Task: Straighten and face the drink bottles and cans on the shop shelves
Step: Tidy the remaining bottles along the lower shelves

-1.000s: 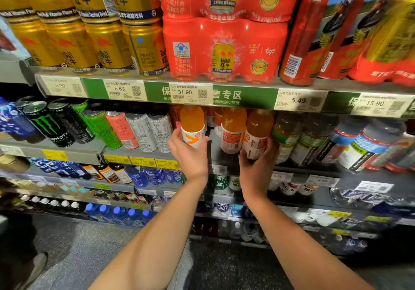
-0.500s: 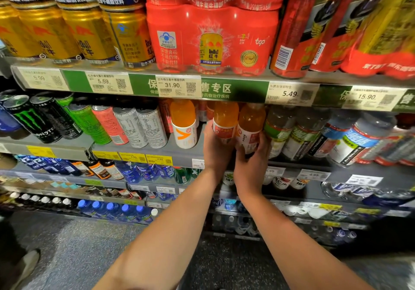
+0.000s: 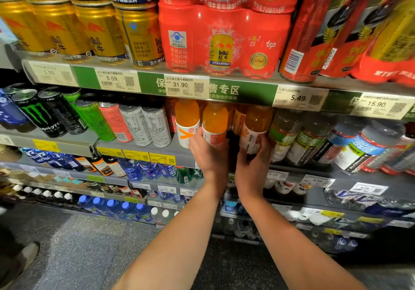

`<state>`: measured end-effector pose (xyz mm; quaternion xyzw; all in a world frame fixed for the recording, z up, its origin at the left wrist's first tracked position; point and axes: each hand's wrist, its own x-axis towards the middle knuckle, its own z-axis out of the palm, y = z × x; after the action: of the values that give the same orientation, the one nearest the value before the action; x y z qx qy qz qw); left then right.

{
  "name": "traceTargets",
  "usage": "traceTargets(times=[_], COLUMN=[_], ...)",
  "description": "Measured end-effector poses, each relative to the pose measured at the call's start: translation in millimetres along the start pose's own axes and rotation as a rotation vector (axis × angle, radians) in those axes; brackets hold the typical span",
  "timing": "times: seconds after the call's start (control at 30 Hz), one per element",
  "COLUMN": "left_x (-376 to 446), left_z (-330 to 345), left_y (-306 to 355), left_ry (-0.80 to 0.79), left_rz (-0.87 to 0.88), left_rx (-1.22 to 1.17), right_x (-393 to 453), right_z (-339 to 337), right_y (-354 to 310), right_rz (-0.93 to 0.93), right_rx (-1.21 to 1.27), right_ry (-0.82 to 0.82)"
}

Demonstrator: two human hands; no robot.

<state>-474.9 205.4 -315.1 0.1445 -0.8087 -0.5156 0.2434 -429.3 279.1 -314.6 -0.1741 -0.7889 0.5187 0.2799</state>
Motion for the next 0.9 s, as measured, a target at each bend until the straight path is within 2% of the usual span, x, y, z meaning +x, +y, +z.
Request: traceTargets(times=[0.13,0.2,0.27,0.33,0.43,0.57,0.8,0.9], left_x=[-3,-12,-21,-24,-18,-11,-13,-19], left_z=[-1,1,5,13,31,46,51,50], left_y=[1,6,11,13,12,13,12,9], left_ry=[0.084,0.121,-0.003,-0.175,-0.395,-0.553,-0.455,-0.353], left_rz=[-0.050,-0.017,0.126,0.218,0.180,0.114,0.137,0.151], left_rx=[-0.052,-0.112,-0.199,-0.184,-0.126,-0.143,-0.119,-0.055], right_x=[-1,1,2,3,3,5,4,4], right_z=[-2,-4,-7,-12,-21,-31,-37,-36], right_y=[3,3,5,7,12,16,19,17], right_rz=[0.002,0.001,-0.009,0.012,0.049,0.068,0.068,0.071], right_rx=[-0.004,0.002,0.034,0.106,0.158,0.147,0.133,0.116], right_ry=[-0.007,-0.003,0.003,0.006,0.027,-0.003,-0.007,-0.017])
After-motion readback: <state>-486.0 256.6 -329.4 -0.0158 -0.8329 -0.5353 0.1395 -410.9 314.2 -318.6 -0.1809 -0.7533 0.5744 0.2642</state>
